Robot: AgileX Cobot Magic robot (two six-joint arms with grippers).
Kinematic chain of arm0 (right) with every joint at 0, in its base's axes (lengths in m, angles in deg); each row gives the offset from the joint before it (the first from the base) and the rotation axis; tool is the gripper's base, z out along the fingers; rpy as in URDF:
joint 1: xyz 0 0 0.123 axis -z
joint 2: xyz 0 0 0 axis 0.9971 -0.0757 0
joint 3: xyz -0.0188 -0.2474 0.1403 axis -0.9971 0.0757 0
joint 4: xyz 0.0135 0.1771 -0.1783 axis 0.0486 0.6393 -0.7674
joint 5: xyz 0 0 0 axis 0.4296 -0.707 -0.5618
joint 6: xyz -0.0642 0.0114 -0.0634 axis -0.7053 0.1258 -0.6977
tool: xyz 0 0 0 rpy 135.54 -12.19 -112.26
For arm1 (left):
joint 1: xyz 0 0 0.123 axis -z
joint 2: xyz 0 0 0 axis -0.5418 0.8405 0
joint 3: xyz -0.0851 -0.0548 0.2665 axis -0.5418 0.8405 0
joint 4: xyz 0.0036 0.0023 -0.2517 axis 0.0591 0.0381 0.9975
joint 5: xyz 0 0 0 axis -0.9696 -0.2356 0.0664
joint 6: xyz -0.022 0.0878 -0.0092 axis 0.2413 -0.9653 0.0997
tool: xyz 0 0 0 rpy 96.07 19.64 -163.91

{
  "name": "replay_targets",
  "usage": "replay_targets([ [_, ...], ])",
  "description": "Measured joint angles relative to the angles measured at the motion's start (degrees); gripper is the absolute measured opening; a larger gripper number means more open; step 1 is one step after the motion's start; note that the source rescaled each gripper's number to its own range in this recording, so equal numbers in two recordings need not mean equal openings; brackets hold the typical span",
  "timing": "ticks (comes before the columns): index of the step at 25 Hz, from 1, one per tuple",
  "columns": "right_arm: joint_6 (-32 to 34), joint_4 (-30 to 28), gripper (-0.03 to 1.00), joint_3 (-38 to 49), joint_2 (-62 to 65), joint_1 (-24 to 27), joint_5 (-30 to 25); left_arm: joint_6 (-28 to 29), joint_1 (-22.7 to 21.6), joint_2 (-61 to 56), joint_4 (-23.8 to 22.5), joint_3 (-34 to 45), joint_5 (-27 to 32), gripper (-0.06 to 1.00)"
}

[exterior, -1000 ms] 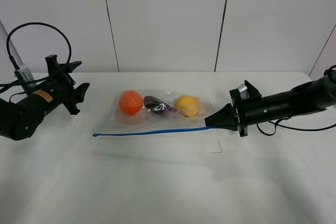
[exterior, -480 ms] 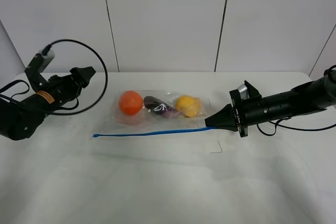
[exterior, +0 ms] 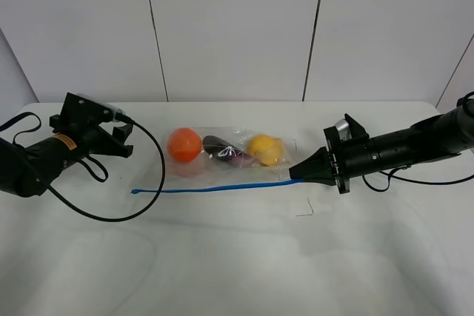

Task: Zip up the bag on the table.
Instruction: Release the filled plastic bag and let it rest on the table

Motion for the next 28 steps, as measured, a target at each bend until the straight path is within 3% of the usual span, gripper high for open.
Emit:
replay_targets([
  [4,0.0,0.0,0.0,0.0,0.0,0.0,0.0,3.1,0.0,-0.4,1.0,0.0,6.1,0.99],
  [8,0.0,-0.1,0.0,0.0,0.0,0.0,0.0,7.2,0.0,-4.6,1.0,-2.3,21.6,0.99],
  [11,0.0,-0.1,0.0,0.0,0.0,0.0,0.0,11.2,0.0,-10.0,1.0,-7.9,41.1,0.99],
  [15,0.0,-0.1,0.0,0.0,0.0,0.0,0.0,15.8,0.0,-16.4,1.1,-17.9,71.6,0.99],
  [17,0.0,-0.2,0.0,0.0,0.0,0.0,0.0,15.3,0.0,-18.3,2.3,-22.6,87.0,0.99],
  [21,0.0,-0.2,0.0,0.0,0.0,0.0,0.0,9.2,0.0,-19.2,7.6,-30.3,111.8,0.99],
  [24,0.0,-0.3,0.0,0.0,0.0,0.0,0.0,7.7,0.0,-19.3,10.6,-32.7,120.8,0.99],
  [28,0.0,-1.1,0.0,0.0,0.0,0.0,0.0,7.6,0.0,-19.3,11.9,-32.8,123.7,0.99],
])
